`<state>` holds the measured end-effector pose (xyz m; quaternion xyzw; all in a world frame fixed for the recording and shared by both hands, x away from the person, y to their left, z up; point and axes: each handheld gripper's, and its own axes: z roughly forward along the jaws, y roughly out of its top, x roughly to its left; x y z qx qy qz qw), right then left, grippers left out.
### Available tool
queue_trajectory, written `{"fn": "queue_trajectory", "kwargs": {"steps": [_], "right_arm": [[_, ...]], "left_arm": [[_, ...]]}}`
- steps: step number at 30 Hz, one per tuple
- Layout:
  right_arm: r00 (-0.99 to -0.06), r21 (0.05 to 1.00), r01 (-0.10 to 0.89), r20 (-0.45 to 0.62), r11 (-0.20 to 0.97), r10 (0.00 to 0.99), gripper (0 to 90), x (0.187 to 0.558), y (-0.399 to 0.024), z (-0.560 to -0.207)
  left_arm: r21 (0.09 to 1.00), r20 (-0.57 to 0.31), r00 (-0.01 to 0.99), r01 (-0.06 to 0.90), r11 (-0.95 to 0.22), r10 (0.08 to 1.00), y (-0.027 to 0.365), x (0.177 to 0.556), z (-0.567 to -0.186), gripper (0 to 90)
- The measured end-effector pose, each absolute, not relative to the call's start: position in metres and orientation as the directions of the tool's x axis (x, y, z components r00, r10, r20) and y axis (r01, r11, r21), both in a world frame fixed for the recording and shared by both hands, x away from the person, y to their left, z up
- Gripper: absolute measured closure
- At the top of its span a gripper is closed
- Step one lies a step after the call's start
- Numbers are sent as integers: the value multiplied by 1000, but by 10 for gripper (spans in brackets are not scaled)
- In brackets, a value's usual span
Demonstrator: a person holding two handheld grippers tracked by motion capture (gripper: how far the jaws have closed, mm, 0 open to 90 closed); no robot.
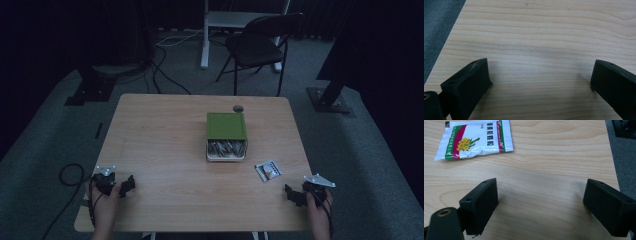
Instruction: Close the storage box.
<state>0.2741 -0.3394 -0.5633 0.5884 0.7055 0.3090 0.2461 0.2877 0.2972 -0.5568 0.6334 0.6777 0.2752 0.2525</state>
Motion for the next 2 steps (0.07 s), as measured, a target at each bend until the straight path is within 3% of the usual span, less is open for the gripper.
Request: {"fn": "queue_trajectory", "kwargs": {"steps": [2], "right_arm": [[-187, 725, 678, 17, 117, 982, 121, 274, -339, -563]], "left_arm": [[693, 6, -70, 720, 46, 997, 297, 288, -557, 30]]}}
